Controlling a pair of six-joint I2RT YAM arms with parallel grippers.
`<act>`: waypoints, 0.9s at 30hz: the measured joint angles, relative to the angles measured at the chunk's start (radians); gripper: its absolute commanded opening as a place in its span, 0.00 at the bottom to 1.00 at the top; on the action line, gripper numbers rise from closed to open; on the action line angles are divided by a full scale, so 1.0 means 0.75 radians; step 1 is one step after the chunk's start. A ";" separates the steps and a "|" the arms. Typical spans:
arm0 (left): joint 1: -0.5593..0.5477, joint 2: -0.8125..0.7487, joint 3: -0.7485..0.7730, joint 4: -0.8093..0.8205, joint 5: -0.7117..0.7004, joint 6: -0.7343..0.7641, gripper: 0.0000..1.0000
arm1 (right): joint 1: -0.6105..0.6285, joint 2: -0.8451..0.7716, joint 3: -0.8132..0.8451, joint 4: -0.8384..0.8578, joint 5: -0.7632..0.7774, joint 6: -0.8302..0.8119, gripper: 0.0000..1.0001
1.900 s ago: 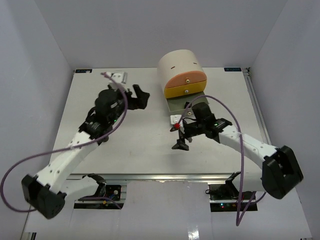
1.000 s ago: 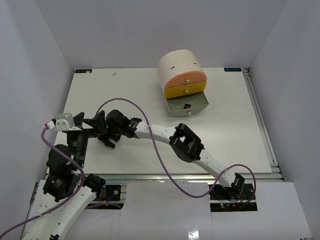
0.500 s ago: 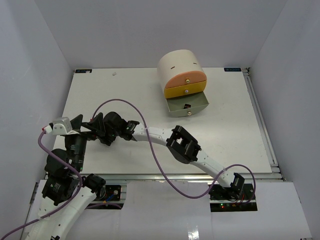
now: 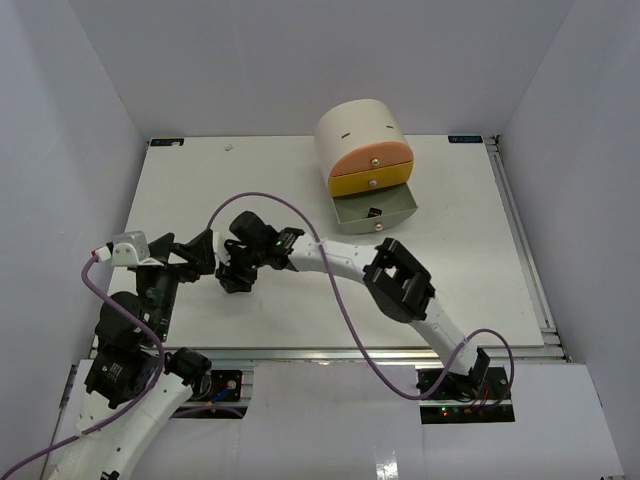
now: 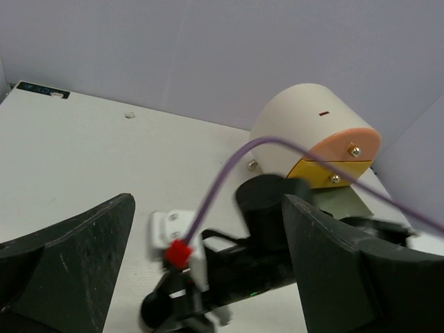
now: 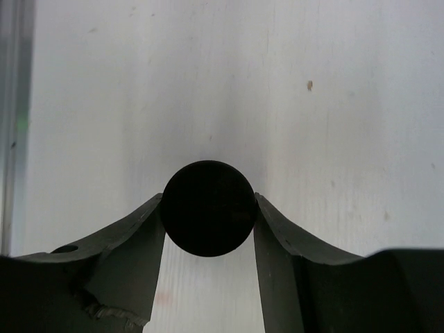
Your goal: Organize the makeup
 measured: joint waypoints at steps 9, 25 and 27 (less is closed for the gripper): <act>0.000 0.233 0.027 0.025 0.243 -0.055 0.98 | -0.465 -1.020 -0.705 -0.009 -0.125 -0.177 0.08; 0.000 0.992 0.034 0.191 0.765 -0.052 0.98 | -0.898 -1.042 -1.090 0.295 0.257 0.118 0.13; 0.000 0.980 0.031 0.210 0.770 -0.040 0.98 | -0.895 -0.981 -1.054 0.322 0.276 0.147 0.24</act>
